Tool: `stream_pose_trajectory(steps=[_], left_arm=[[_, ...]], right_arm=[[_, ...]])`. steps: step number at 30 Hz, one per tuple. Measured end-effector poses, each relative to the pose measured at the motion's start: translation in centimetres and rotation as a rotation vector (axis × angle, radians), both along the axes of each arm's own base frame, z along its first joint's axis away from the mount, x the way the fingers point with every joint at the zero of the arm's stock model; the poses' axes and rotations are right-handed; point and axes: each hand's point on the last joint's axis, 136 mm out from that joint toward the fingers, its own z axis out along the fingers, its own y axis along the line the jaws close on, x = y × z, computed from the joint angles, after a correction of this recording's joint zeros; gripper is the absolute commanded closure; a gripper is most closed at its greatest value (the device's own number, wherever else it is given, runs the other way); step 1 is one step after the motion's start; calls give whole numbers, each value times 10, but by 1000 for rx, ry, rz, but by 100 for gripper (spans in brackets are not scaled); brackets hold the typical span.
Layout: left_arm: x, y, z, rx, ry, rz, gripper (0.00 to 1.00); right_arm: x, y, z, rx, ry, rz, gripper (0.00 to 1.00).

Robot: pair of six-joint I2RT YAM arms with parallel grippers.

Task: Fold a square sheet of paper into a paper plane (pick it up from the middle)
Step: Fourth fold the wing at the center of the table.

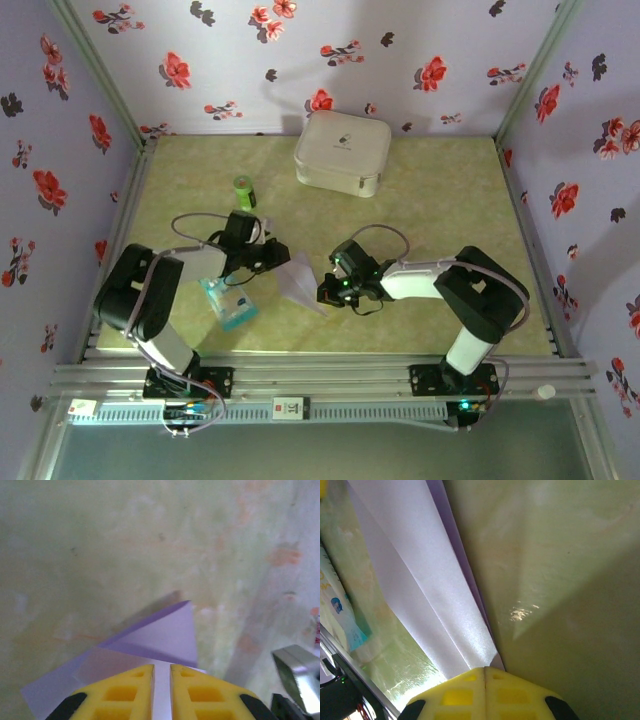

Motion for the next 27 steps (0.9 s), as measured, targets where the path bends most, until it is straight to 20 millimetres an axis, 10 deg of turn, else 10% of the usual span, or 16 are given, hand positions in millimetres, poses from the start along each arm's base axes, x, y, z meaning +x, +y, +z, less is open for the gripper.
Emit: stream_pose_trajectory(steps=[19,27], left_arm=[[16,23,-13,8,18,65,86],[17,27,27,28,-78,85,84]], right_arm=[[-1,-4,-1,-5,-13,-2,100],[-1,-4,-1,-5,-13,-2,100]])
